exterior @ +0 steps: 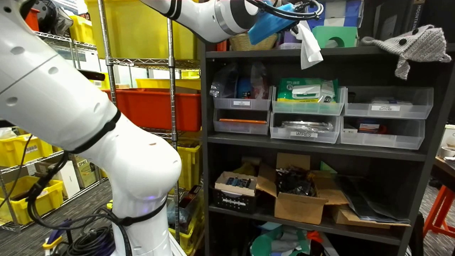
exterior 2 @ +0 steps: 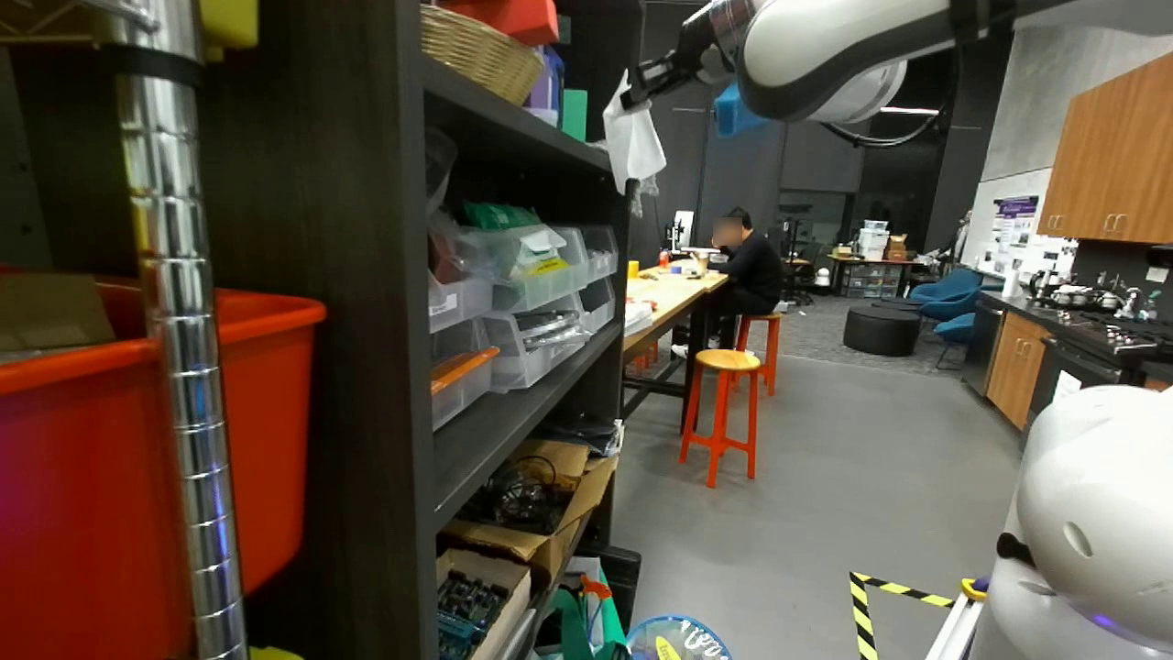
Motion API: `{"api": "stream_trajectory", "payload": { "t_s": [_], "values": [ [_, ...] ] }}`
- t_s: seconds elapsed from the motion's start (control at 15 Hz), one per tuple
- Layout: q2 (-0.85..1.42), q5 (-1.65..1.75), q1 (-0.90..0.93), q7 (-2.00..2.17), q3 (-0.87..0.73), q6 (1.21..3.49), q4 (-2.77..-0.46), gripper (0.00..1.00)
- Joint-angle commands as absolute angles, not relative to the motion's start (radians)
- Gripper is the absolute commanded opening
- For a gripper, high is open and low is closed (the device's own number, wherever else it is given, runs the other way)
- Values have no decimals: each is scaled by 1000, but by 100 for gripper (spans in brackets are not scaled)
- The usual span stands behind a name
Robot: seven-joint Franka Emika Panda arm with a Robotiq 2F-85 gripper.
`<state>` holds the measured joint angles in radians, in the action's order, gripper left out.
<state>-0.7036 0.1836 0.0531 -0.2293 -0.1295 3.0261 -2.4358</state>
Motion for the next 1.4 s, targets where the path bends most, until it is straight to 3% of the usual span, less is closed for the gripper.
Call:
{"api": "stream_trajectory", "payload": {
  "t_s": [0.0, 1.33],
  "values": [
    [-684, 174, 51, -230, -105, 3007, -2388, 1],
    [-677, 252, 28, -234, 59, 3066, -2482, 1]
  ]
}}
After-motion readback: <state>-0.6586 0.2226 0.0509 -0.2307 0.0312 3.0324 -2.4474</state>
